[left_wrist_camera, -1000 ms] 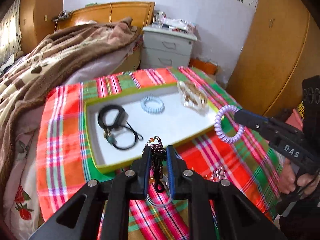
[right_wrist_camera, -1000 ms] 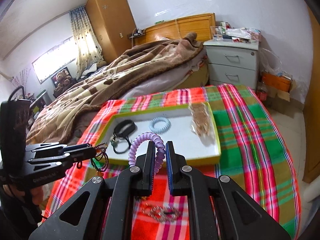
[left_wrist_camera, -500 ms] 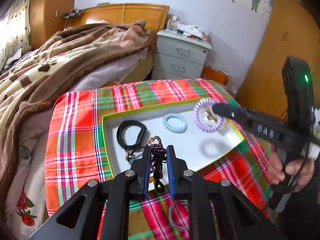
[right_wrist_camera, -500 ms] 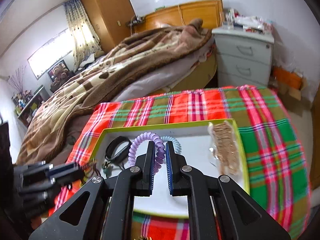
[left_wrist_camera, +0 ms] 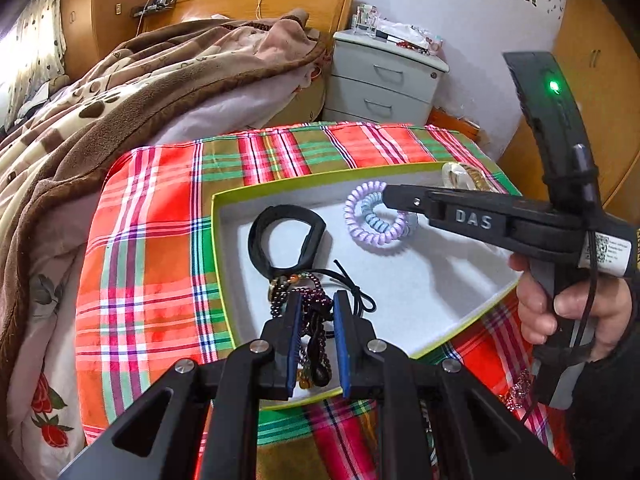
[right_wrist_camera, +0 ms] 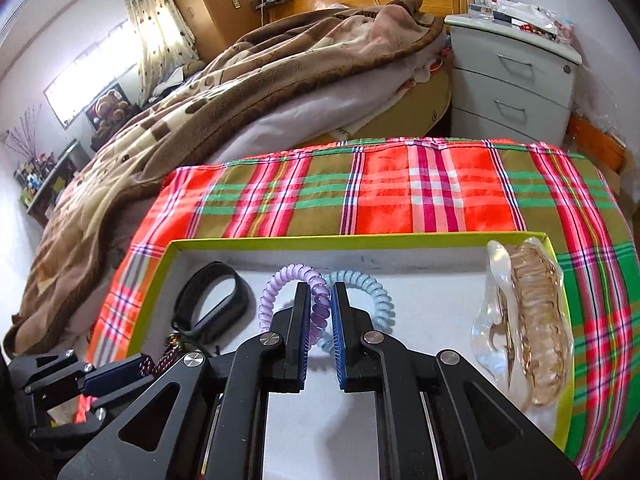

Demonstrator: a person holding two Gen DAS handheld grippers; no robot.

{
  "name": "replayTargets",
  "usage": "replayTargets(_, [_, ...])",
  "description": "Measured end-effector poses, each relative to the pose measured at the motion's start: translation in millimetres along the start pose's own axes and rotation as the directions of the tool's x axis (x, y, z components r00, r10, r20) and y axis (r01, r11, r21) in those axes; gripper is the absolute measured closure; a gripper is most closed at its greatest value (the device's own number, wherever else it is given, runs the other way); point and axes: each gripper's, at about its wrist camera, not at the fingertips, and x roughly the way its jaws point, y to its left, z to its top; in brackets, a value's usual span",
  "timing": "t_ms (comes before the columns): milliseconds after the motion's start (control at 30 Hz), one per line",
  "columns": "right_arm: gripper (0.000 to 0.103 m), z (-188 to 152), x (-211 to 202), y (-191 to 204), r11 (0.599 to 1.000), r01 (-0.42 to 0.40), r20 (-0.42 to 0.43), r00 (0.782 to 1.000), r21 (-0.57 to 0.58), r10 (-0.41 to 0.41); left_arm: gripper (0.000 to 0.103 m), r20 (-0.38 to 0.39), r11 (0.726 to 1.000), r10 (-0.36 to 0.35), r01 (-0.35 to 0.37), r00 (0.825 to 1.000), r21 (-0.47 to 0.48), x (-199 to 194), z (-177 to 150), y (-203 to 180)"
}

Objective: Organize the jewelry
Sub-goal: 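Lower both held items into the yellow box and open both tools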

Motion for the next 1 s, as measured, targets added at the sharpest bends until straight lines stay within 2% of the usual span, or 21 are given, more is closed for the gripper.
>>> replayTargets(300, [0.092, 0.0, 5.7, 0.3, 0.995, 0.084, 0.007, 0.996, -0.057, -0.084, 0.084, -0.027, 1.0, -0.003, 0.002, 1.0, -0.005, 15.4, -2.4, -5.8])
replayTargets(400, [0.092, -0.5, 6.9, 0.1, 0.994, 0.086, 0.007, 0.996, -0.067, -0.086, 0.083, -0.034, 1.0, -0.003, 0.003, 0.999, -0.005, 17.4, -2.4, -7.5])
replayTargets(567, [0.084, -0.5, 6.2, 1.4, 0.993, 0.091, 0.008, 0.996, -0.075, -0.091, 0.077, -0.043, 1.0, 0.003, -0.003, 0.999, -0.016, 20.2, -3.1, -6.8])
replayTargets(900, [0.08, -1.3, -8.8, 1.8, 0.995, 0.081, 0.038, 0.996, -0.063, -0.079, 0.065, -0.024, 0.999, -0.002, 0.001, 1.0, -0.038, 10.9, -1.9, -5.2])
replayTargets(1000, [0.073, -4.0, -19.1, 2.1, 0.996, 0.071, 0.054, 0.996, -0.055, -0.068, 0.063, -0.012, 0.999, -0.008, 0.008, 1.0, -0.045, 4.5, -2.0, -5.0])
